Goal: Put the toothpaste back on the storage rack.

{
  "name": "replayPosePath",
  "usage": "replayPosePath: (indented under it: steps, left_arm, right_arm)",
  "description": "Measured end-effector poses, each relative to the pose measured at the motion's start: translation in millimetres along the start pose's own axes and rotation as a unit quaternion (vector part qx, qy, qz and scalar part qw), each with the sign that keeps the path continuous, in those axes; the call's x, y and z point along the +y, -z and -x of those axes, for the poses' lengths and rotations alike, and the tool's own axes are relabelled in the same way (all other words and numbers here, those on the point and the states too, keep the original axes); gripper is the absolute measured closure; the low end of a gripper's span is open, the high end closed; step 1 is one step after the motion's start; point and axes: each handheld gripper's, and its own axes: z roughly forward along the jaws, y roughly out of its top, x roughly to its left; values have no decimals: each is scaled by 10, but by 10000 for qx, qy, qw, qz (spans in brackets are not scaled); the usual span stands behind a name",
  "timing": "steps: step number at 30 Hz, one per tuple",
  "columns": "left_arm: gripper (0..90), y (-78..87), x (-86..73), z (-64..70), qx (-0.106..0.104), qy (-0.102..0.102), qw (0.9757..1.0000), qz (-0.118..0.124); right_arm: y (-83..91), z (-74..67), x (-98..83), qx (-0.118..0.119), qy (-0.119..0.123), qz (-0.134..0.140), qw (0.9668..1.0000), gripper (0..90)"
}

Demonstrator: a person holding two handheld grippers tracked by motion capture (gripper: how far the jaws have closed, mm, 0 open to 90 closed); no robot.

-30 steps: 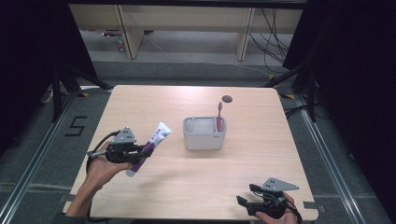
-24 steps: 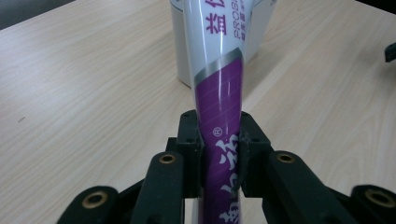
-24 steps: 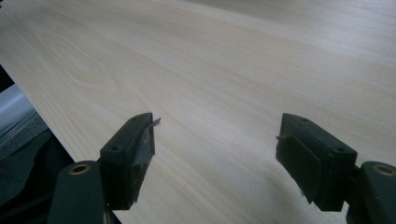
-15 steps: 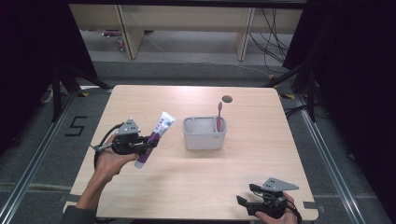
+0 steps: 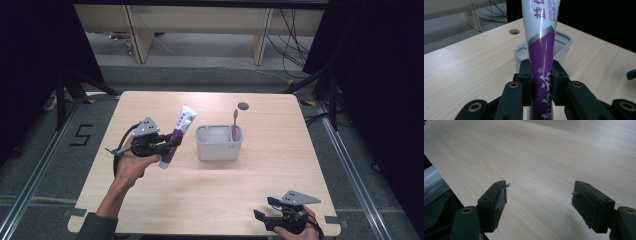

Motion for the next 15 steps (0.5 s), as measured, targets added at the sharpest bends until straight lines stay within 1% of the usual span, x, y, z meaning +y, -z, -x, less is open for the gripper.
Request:
replayPosePath:
  steps: [1,2,3,4,5,6,7,8,9,10,11,12,13,15]
  left_arm:
    - [742,-19,16,8,11,9,10000,56]
    - [743,-35,35,17,8,24,10000,49]
    - [742,-58,52,26,-16,41,10000,84]
    - [743,-78,70,40,5,41,9999,119]
    - [742,-102,90,45,-60,70,9999,134]
    - [742,-129,106,52,-69,75,9998,184]
    - [742,-149,127,62,-45,54,9998,194]
    - [742,-170,150,67,-57,34,9998,168]
    - [742,-195,170,75,-63,33,9997,216]
    - [742,-215,192,84,-66,37,9997,228]
    - [742,-235,214,94,-88,64,9997,235]
    - [742,-256,235,106,-80,79,9996,255]
    - [742,-278,259,113,-75,74,9996,262]
    - [742,-321,308,127,-80,77,9995,293]
  right_arm:
    - [-3,-1,1,70,-41,-12,10000,283]
    - [3,1,2,37,-31,-42,10000,283]
    - [3,1,2,39,-32,-44,10000,283]
    - [-1,0,0,64,-36,-18,10000,283]
    - [-3,0,0,73,-37,-10,10000,283]
    - [1,0,2,50,-29,-28,10000,283]
    - [-2,1,1,41,-28,-5,10000,283]
    - [-11,4,-1,98,-30,30,9999,283]
    - [-10,5,-1,100,-27,30,9999,283]
    - [-9,4,-2,95,-44,29,9999,283]
    - [14,5,3,-46,10,-45,10000,283]
    - [10,4,2,10,-30,-38,10000,283]
    - [-6,9,-2,94,-23,25,9999,283]
    - [-13,19,-3,87,56,60,9999,283]
